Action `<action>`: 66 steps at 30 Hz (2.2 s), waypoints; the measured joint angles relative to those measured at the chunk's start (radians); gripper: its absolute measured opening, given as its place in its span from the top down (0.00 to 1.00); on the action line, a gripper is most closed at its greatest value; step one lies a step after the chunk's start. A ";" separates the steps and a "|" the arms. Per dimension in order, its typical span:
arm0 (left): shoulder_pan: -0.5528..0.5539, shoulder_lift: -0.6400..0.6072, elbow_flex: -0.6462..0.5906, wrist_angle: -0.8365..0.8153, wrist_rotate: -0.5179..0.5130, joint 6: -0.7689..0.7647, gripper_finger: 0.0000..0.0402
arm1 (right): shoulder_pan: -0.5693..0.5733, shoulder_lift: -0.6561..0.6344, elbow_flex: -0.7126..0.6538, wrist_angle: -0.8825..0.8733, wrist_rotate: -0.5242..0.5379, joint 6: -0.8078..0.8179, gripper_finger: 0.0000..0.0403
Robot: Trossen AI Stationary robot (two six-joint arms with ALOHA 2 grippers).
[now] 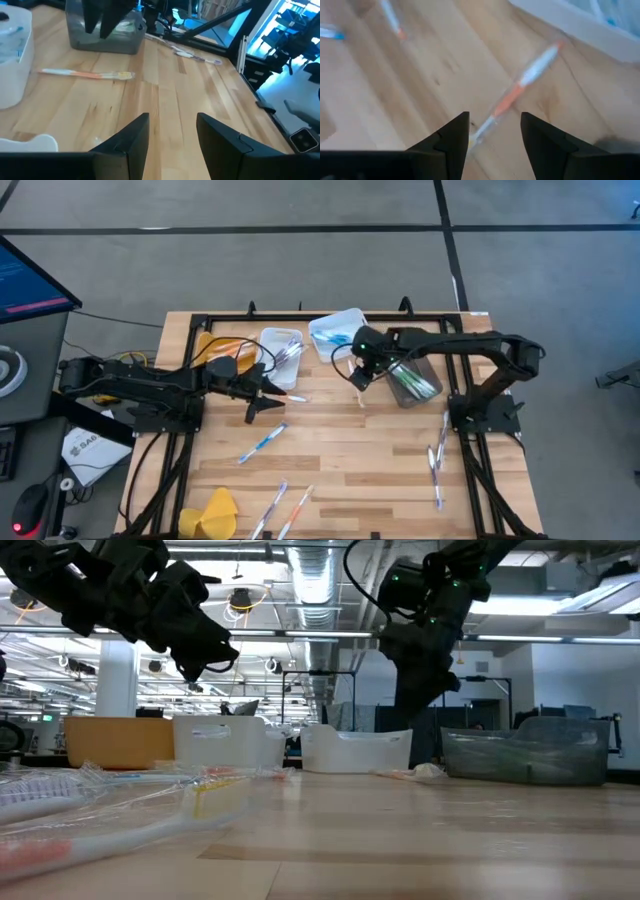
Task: Pick & Place Toothbrushes
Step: Put the orange toothbrush into the yellow bin
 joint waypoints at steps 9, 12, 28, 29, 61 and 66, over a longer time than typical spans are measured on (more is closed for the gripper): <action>-0.058 0.000 0.000 -0.013 0.000 -0.008 0.61 | 0.060 0.001 -0.050 0.125 0.143 0.060 0.58; -0.075 0.000 0.000 -0.016 0.000 -0.004 0.61 | 0.081 0.001 -0.050 0.133 0.146 0.028 0.57; -0.090 0.000 -0.001 -0.024 0.000 -0.003 0.61 | 0.104 0.001 -0.049 0.129 0.155 0.189 0.63; -0.090 0.000 -0.001 -0.024 0.000 -0.003 0.61 | 0.102 0.001 -0.049 0.124 0.154 0.192 0.64; -0.090 0.001 -0.058 0.012 0.000 -0.031 0.61 | 0.135 0.210 -0.049 0.184 0.279 0.293 0.68; -0.090 0.001 -0.058 0.017 0.000 -0.031 0.61 | 0.132 0.276 -0.041 0.184 0.272 0.291 0.68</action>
